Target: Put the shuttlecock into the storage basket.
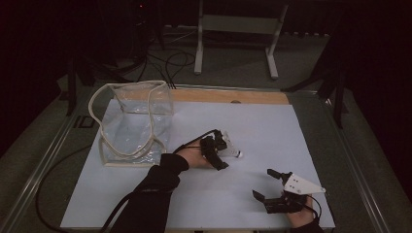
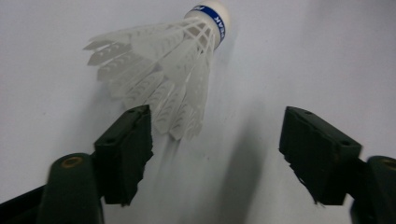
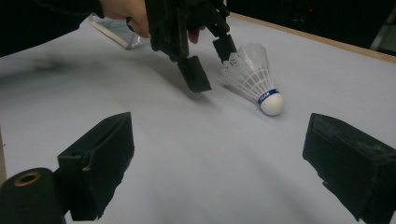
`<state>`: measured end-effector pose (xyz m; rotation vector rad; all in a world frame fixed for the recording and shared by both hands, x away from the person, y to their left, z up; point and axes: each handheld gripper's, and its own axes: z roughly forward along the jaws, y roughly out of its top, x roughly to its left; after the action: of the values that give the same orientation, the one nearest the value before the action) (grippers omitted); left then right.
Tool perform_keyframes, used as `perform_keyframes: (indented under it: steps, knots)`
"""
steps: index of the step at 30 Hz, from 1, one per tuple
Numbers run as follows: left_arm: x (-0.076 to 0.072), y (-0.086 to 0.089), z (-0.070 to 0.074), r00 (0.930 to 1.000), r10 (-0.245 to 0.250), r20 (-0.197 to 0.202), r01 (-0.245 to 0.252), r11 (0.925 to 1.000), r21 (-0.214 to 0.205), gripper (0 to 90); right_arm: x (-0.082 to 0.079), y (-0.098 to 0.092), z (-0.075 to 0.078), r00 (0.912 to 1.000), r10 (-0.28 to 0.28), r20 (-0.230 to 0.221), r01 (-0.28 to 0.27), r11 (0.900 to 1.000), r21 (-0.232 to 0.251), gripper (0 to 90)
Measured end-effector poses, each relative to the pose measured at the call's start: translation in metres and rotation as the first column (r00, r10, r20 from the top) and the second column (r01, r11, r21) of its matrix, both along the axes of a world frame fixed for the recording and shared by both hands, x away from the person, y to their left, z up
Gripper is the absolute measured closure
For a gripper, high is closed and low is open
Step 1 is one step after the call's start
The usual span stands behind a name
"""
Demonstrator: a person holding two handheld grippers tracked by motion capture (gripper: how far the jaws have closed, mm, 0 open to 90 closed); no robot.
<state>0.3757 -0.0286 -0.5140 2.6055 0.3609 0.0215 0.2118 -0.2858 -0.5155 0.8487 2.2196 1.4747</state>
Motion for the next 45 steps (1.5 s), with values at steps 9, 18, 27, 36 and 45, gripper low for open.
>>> perform_keyframes:
  steps: [9,18,27,36,45]
  knots:
    - [0.004,-0.008,-0.003,0.9996,0.014,0.023,-0.014,0.9999,0.001,42.3,0.000,0.000,0.000,1.0000,0.004,-0.006,-0.004,1.0000,0.006,8.6]
    - [0.006,-0.013,-0.004,0.9995,-0.002,0.033,0.002,1.0000,0.001,57.1,0.001,0.000,-0.001,1.0000,0.004,-0.008,-0.004,1.0000,0.004,8.6]
    - [0.005,-0.019,-0.005,0.9994,-0.022,0.027,0.022,0.9997,0.010,72.2,0.001,-0.001,-0.001,1.0000,0.003,-0.007,-0.003,1.0000,0.006,8.6]
    - [0.005,-0.019,-0.004,0.9982,-0.053,0.030,0.052,0.9983,0.025,89.5,0.001,-0.001,-0.002,0.9999,0.002,-0.010,-0.002,1.0000,0.004,8.6]
    - [0.003,-0.020,0.000,0.9973,-0.067,0.030,0.066,0.9975,0.026,90.0,0.001,0.000,-0.001,1.0000,-0.001,-0.005,0.001,1.0000,-0.005,8.6]
